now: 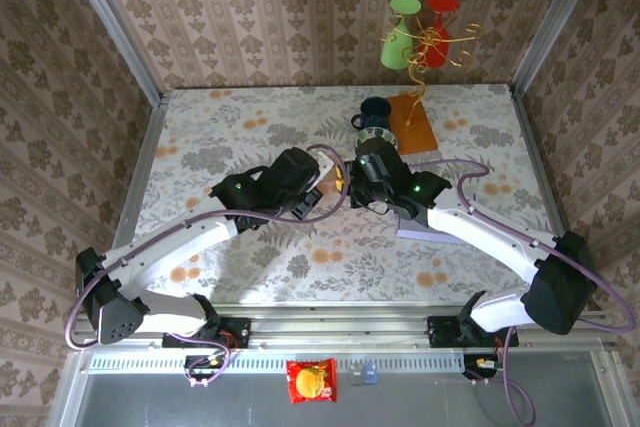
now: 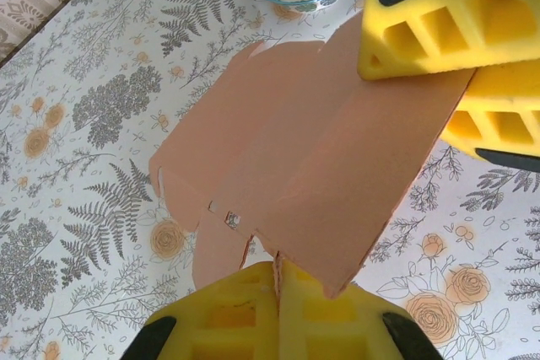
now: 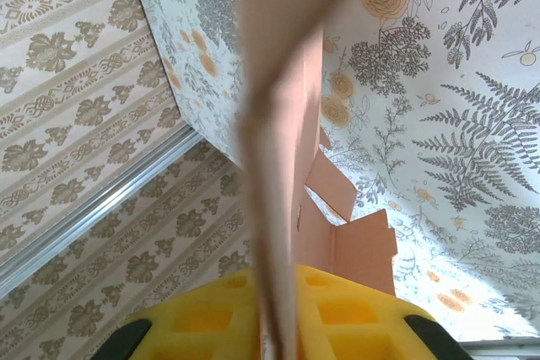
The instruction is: Fold the paper box
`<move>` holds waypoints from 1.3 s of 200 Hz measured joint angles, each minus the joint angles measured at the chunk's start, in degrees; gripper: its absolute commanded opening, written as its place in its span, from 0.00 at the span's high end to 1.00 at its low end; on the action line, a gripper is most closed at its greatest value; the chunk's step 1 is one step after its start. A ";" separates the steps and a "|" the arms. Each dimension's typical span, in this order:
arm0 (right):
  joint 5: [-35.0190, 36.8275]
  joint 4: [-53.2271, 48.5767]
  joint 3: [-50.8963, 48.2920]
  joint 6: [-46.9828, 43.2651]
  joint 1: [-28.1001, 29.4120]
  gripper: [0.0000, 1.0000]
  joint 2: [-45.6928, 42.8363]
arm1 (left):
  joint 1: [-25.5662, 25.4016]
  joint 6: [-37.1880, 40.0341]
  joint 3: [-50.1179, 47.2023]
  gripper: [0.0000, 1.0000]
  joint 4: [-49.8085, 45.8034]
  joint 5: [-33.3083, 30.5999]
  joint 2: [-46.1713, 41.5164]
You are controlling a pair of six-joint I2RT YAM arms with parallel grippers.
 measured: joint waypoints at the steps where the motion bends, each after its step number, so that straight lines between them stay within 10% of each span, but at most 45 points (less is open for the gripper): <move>1: 0.02 0.00 0.02 0.00 -0.02 0.83 0.00 | 0.00 0.00 0.00 1.00 0.00 0.00 0.02; 28: 0.00 -0.24 0.70 -0.07 -0.33 0.94 0.00 | 0.00 0.00 0.00 1.00 0.09 0.00 0.28; 58: -0.52 -1.33 2.21 -0.72 -0.90 1.00 0.00 | 0.33 -0.39 1.14 0.53 0.31 -0.02 0.26; 84: -1.14 -2.10 4.07 -2.47 -1.81 1.00 0.00 | 0.33 -1.07 1.81 0.39 2.29 0.94 -1.03; 141: -3.82 -12.74 11.17 -7.56 -2.93 1.00 -0.39 | 2.67 -4.66 1.97 0.35 11.74 4.66 -11.32; 205: -5.81 -37.62 35.06 -12.00 -1.77 1.00 1.18 | 21.62 -21.07 0.61 0.40 18.43 13.66 -13.66; 260: -6.47 -27.67 31.80 -13.44 -2.60 1.00 15.63 | 28.46 -25.59 -1.77 0.43 10.93 19.32 -10.69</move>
